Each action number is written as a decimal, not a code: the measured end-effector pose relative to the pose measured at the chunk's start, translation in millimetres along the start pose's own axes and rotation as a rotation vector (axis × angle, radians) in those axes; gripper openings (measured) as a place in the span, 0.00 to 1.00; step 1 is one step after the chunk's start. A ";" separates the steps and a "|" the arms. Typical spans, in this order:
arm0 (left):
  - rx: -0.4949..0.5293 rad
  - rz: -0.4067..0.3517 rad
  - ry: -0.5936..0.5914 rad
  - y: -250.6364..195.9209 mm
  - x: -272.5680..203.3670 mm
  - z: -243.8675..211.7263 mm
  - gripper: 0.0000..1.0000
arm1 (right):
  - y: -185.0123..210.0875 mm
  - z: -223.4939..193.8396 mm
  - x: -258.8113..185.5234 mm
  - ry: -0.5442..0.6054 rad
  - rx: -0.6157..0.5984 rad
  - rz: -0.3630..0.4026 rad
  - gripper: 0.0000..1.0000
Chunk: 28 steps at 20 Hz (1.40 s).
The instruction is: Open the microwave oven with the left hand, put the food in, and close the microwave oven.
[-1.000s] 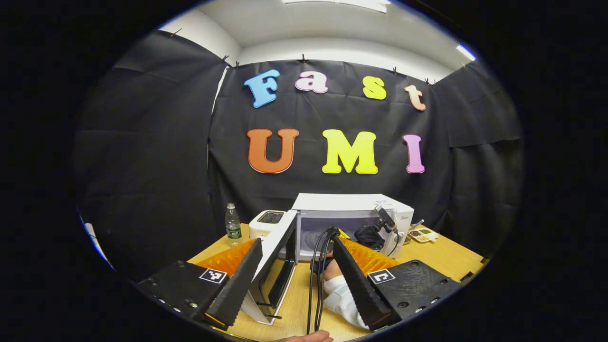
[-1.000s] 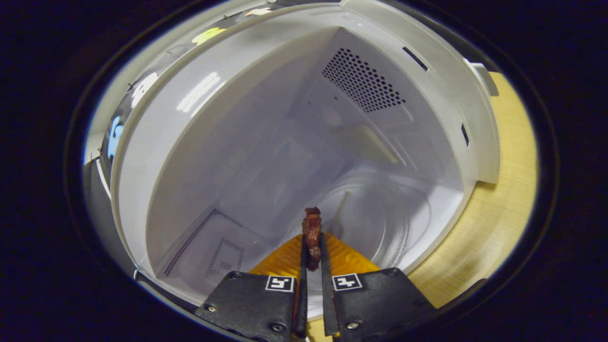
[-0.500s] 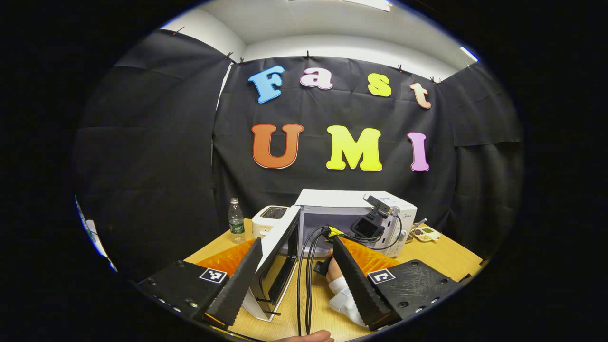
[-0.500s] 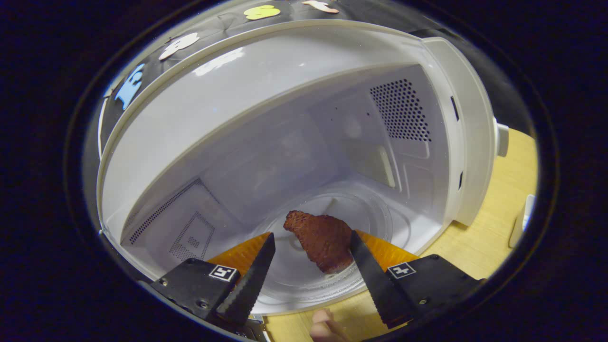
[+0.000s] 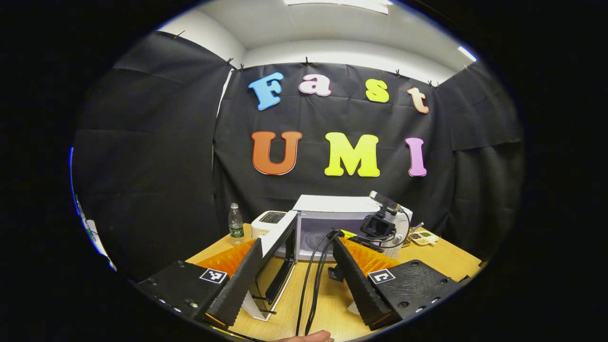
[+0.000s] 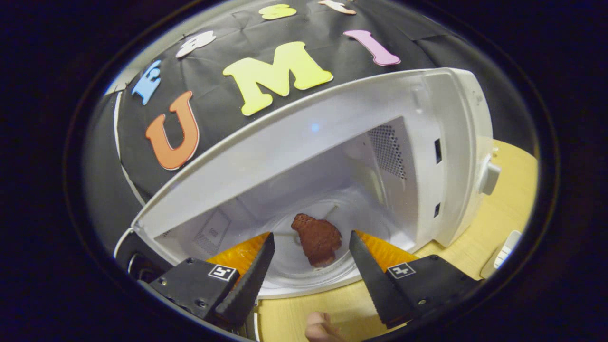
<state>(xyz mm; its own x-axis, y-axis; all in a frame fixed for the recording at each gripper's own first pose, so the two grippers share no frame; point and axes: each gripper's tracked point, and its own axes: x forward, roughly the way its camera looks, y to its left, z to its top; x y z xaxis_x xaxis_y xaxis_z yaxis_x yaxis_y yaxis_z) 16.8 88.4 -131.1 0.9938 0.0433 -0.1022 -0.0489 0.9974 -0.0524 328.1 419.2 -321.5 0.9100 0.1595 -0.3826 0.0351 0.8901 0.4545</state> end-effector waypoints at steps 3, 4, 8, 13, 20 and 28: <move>-0.004 0.033 0.008 20.8 -2.3 -3.7 0.92 | -13.3 4.8 -30.4 -0.012 0.013 0.018 1.00; -0.010 0.046 0.015 27.5 -3.2 -6.8 0.92 | -16.3 2.7 -43.8 -0.019 0.008 0.030 1.00; -0.025 0.071 0.040 53.5 -9.5 -20.1 0.92 | -24.3 -1.7 -98.9 -0.046 -0.058 0.102 0.89; 0.014 0.085 0.073 79.3 -8.7 -30.2 0.92 | -49.6 8.5 -188.8 -0.070 -0.195 0.168 1.00; 0.062 0.077 -0.051 81.9 -25.7 -12.7 0.92 | -113.4 45.7 -310.8 -0.176 -0.303 0.148 0.99; 0.001 0.072 -0.062 109.8 -43.4 -29.6 0.70 | -119.5 90.4 -445.0 -0.343 -0.442 0.198 0.99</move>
<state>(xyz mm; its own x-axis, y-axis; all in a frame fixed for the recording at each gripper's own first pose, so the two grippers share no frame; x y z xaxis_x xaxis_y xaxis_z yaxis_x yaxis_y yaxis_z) -34.6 194.4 -161.8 0.9920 0.1180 -0.0444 -0.1201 0.9917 -0.0458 -43.7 203.3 -132.8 0.9658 0.2592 -0.0094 -0.2575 0.9625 0.0850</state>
